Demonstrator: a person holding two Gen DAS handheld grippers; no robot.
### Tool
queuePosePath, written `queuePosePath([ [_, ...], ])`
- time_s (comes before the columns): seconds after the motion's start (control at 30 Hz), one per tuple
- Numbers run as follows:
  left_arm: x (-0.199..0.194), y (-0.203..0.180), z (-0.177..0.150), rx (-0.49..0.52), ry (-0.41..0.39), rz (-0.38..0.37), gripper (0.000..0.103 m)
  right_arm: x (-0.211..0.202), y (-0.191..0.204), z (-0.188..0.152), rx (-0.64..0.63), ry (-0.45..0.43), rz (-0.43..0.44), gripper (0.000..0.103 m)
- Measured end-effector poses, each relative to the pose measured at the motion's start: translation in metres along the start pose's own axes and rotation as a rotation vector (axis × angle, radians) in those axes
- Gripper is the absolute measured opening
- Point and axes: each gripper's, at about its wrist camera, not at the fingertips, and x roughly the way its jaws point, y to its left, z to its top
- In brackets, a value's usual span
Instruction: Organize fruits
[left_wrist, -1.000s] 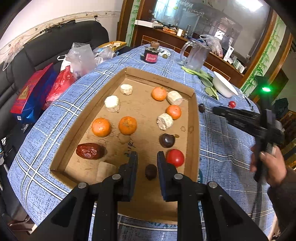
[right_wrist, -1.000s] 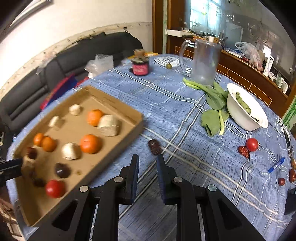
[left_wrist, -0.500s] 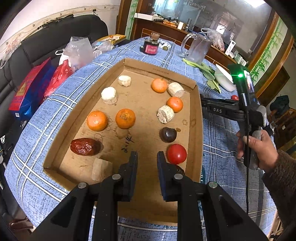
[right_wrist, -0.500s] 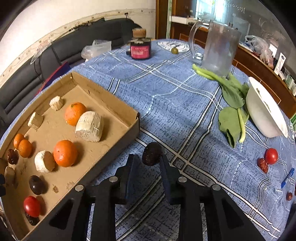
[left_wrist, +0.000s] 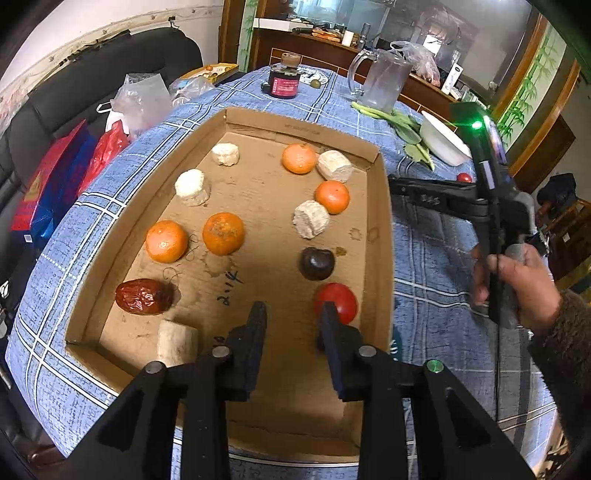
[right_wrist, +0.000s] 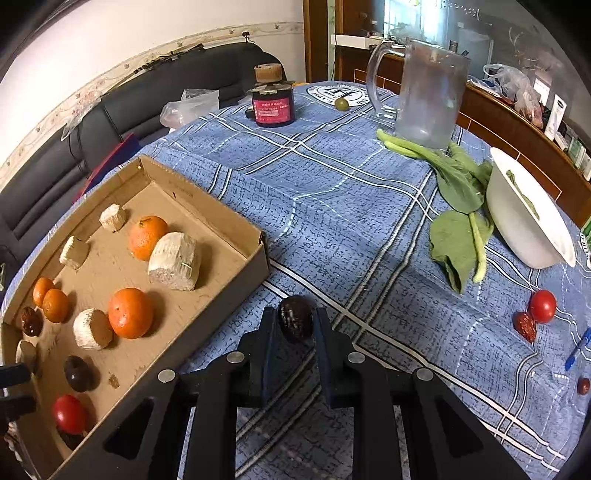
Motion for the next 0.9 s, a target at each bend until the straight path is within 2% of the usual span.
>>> queuePosePath([
  [0.17, -0.009, -0.017, 0.002, 0.054, -0.024, 0.006, 0.033, -0.001, -0.002, -0.002, 0.009, -0.034, -0.005, 0.021],
  [0.27, -0.010, -0.026, 0.005, 0.071, -0.028, 0.001, 0.038, -0.002, -0.005, -0.002, 0.023, -0.030, 0.030, 0.021],
  [0.57, -0.003, -0.056, 0.018, 0.124, -0.017, -0.020, 0.041, -0.003, -0.005, -0.004, 0.015, -0.054, 0.001, 0.021],
  [0.77, 0.011, -0.096, 0.043, 0.187, -0.028, -0.051, 0.042, -0.051, -0.042, -0.033, 0.081, -0.090, -0.017, 0.021],
  [0.9, 0.018, -0.100, 0.056, 0.156, -0.040, -0.061, 0.042, -0.092, -0.057, -0.049, 0.026, -0.105, -0.075, 0.021],
])
